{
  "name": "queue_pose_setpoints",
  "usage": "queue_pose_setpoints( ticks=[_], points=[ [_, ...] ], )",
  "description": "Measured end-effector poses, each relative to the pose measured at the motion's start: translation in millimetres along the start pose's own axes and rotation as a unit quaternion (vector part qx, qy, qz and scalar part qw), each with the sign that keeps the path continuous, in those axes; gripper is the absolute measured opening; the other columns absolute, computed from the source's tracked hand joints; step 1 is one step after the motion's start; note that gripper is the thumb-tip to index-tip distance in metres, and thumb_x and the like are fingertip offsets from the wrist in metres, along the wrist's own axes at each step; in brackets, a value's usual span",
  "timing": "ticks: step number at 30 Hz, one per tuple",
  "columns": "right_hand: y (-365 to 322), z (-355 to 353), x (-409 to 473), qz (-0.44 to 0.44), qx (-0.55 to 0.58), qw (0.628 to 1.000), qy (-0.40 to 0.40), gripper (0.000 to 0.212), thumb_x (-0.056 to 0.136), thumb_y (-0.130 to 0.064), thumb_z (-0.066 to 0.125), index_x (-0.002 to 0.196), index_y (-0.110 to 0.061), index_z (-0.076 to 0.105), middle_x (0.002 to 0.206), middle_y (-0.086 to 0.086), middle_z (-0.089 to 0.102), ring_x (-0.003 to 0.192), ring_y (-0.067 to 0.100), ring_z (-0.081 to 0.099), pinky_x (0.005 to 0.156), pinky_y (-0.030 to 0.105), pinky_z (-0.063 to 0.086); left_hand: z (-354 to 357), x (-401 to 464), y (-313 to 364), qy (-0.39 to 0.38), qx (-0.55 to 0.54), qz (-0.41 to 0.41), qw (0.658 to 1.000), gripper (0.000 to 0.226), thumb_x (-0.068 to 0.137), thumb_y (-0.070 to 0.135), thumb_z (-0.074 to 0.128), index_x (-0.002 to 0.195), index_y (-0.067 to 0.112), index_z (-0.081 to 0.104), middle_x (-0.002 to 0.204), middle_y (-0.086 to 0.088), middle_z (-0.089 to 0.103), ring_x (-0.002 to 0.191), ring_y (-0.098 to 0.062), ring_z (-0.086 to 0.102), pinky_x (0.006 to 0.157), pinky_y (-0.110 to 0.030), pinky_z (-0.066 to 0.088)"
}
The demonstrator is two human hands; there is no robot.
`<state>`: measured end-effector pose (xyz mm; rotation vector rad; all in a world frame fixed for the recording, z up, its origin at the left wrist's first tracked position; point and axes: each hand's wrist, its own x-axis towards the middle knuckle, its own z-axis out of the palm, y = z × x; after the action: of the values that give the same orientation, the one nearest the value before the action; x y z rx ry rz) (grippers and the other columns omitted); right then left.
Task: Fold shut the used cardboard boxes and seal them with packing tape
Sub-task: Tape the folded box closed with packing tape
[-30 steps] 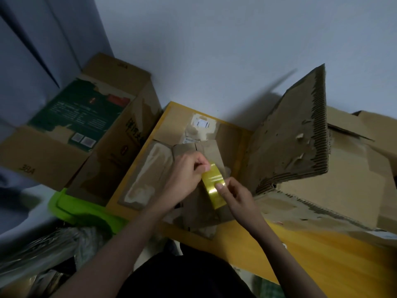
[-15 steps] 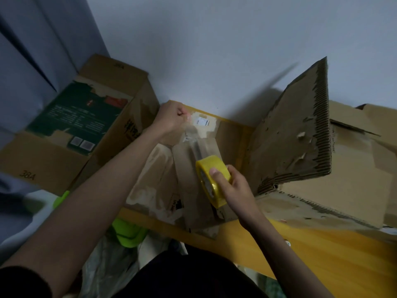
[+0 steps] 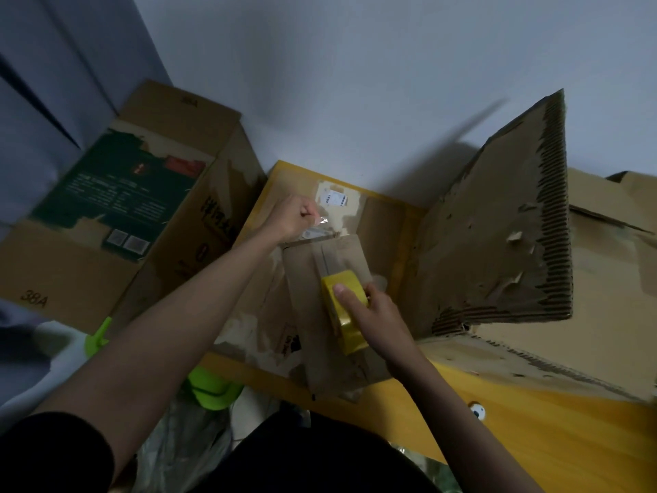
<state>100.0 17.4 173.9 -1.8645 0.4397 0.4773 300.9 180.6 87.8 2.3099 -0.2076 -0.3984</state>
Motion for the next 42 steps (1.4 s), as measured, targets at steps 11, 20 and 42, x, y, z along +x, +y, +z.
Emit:
queue_pose_setpoints(
  ticks=[11, 20, 42],
  points=[
    [3.5, -1.8, 15.3, 0.032, 0.038, 0.998, -0.039, 0.046, 0.093, -0.059, 0.059, 0.112, -0.017, 0.059, 0.100, 0.011, 0.073, 0.080, 0.018, 0.075, 0.076, 0.038, 0.059, 24.0, 4.7, -31.1, -0.088, 0.007, -0.063, 0.994, 0.040, 0.088, 0.027, 0.076, 0.126, 0.015, 0.068, 0.126, 0.000, 0.061, 0.119, -0.017, 0.055, 0.098, -0.031, 0.044],
    [6.0, -0.1, 16.6, 0.019, 0.060, 0.997, -0.048, 0.039, 0.098, -0.051, 0.054, 0.103, -0.016, 0.069, 0.087, 0.009, 0.076, 0.075, 0.016, 0.074, 0.069, 0.029, 0.056, 29.9, -8.7, -25.5, -0.053, -0.067, 0.007, 0.996, 0.019, 0.076, 0.027, 0.086, 0.092, 0.018, 0.082, 0.082, 0.006, 0.075, 0.080, -0.005, 0.067, 0.067, -0.023, 0.049],
    [119.7, -19.1, -100.9, 0.083, -0.138, 0.984, 0.072, 0.076, 0.070, -0.093, 0.047, 0.088, -0.021, 0.066, 0.081, -0.001, 0.060, 0.088, 0.020, 0.064, 0.072, 0.035, 0.041, 52.6, -25.2, -26.0, 0.040, -0.093, -0.061, 0.993, 0.032, 0.081, 0.028, 0.082, 0.105, 0.008, 0.077, 0.108, -0.006, 0.074, 0.104, -0.019, 0.067, 0.097, -0.032, 0.053]
  ],
)
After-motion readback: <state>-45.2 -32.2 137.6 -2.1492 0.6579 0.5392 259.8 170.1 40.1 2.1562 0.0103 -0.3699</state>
